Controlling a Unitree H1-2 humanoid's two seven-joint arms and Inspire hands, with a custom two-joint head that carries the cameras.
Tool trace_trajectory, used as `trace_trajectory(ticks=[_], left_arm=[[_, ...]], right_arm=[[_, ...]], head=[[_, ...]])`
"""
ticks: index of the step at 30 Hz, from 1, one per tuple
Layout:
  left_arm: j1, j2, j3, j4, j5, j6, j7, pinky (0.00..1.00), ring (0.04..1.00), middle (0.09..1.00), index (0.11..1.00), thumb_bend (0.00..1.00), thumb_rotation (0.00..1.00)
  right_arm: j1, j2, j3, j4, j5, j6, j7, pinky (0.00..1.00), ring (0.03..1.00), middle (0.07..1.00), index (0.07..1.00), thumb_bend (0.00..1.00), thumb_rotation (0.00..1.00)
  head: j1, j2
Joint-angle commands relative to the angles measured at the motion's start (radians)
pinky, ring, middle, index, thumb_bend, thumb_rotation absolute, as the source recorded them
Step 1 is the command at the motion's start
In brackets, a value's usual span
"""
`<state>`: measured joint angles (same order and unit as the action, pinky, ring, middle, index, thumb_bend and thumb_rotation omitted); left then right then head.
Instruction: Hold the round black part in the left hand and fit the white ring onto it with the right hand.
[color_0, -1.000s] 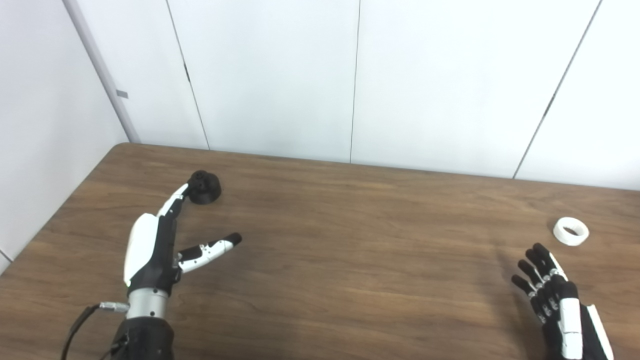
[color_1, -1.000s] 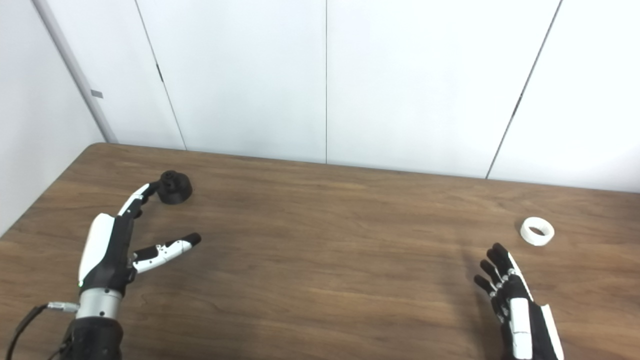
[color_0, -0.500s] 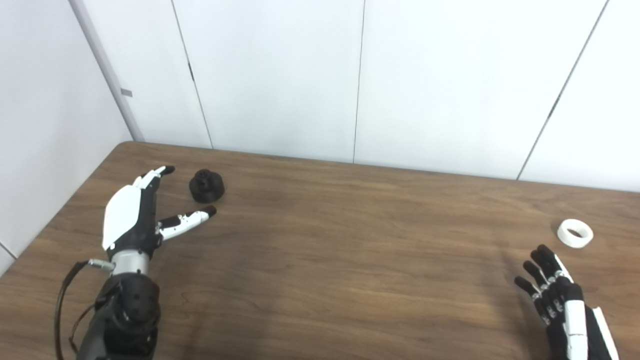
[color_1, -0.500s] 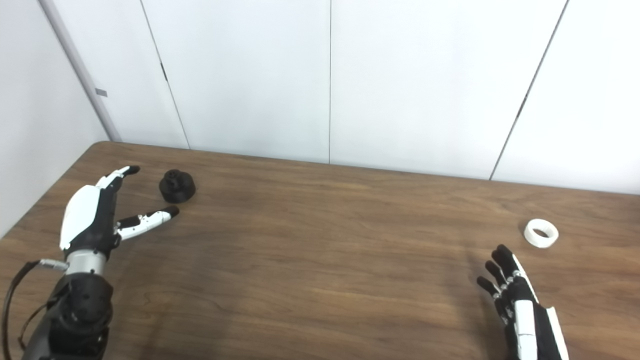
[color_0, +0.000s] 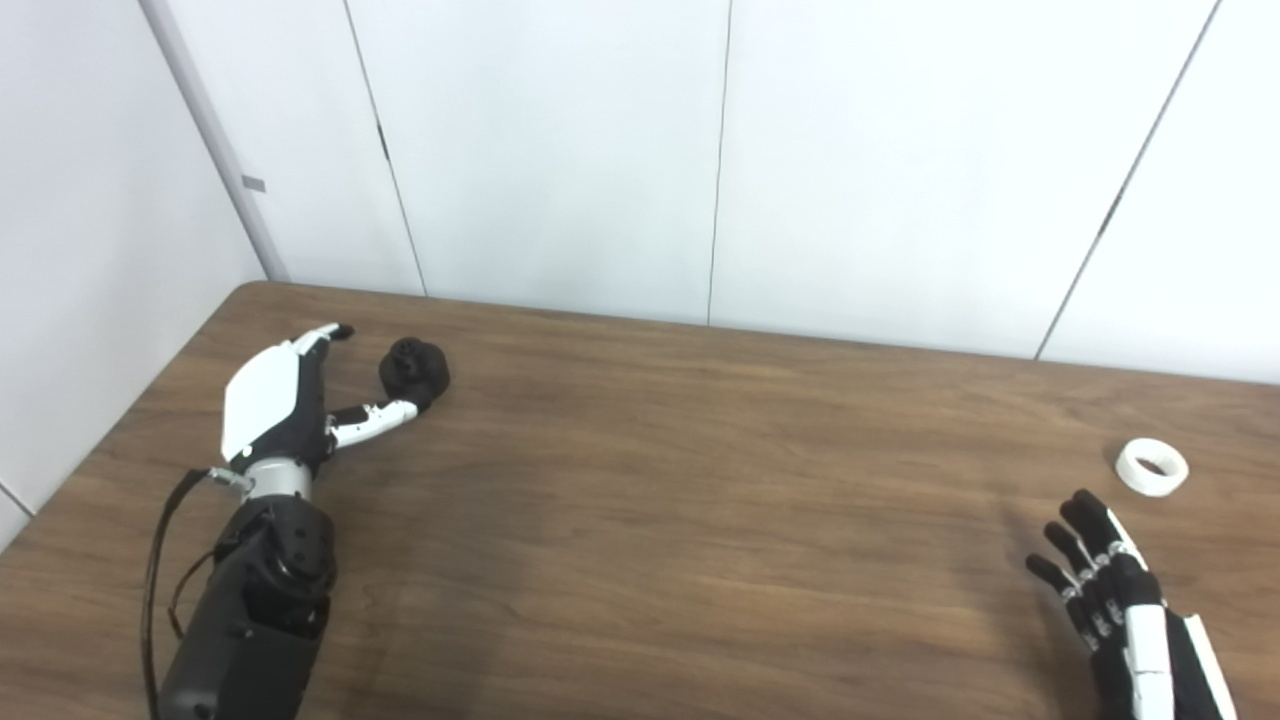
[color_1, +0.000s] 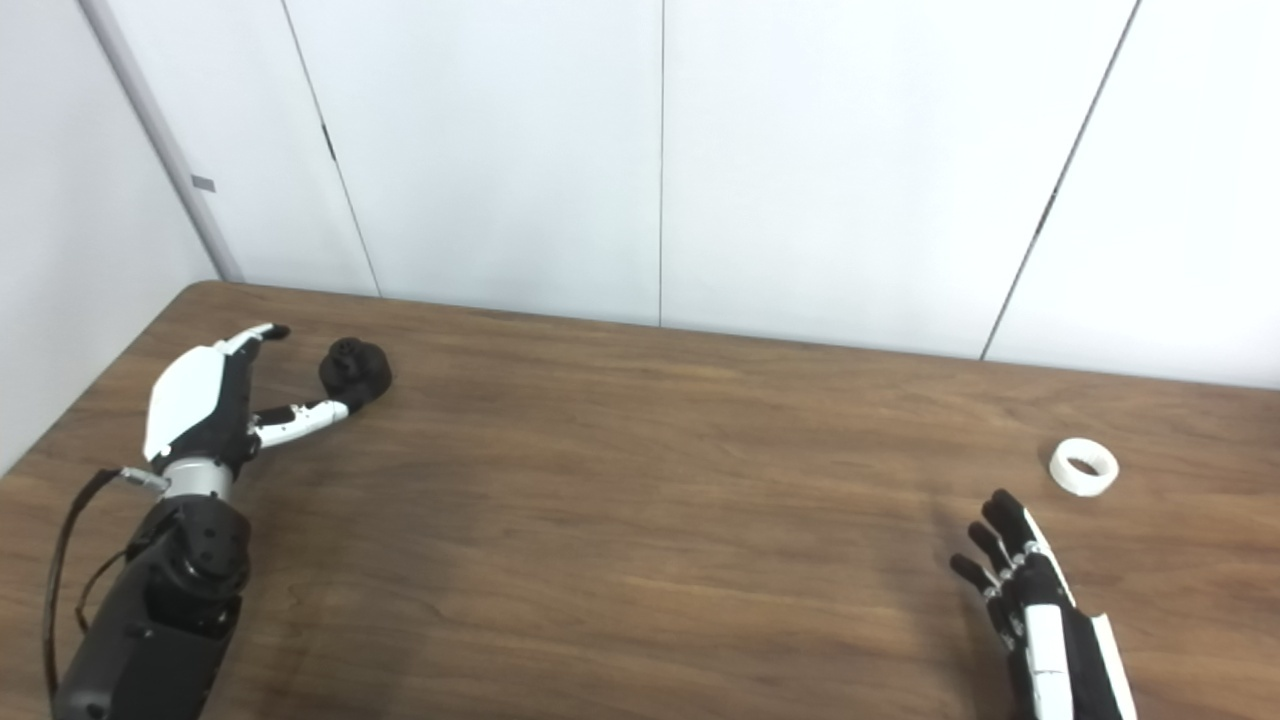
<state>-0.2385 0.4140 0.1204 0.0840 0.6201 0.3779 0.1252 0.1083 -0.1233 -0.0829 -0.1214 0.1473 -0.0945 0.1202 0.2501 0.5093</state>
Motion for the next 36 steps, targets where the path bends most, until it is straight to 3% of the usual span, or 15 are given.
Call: trace_trajectory(ticks=[1,17,26,36], left_arm=[[-0.062,0.043,-0.004,0.002,0.017,-0.025,0.037,1.00,0.950,0.903,0.840,0.93,0.43],[-0.147,0.056,-0.060,0.146,0.004,-0.015,0.052,1.00,0.932,0.889,0.813,0.90,0.33],[-0.196,0.074,-0.091,0.215,0.004,0.024,0.031,1.00,0.951,0.898,0.825,0.89,0.34],[-0.238,0.081,-0.110,0.278,-0.016,0.008,0.041,1.00,0.943,0.893,0.805,0.92,0.41]], right_arm=[[0.049,0.008,0.003,0.065,0.016,-0.021,0.010,0.83,0.926,0.945,0.919,0.61,0.92],[0.052,0.012,0.006,0.053,-0.007,-0.013,-0.001,0.80,0.908,0.936,0.915,0.62,0.94],[0.057,0.016,0.002,0.044,0.001,-0.007,-0.002,0.79,0.906,0.932,0.907,0.63,0.92],[0.067,0.014,0.006,0.032,-0.010,-0.003,-0.003,0.80,0.907,0.932,0.911,0.64,0.94]], head=[[-0.001,0.001],[-0.013,0.002],[-0.019,0.004],[-0.027,0.008]])
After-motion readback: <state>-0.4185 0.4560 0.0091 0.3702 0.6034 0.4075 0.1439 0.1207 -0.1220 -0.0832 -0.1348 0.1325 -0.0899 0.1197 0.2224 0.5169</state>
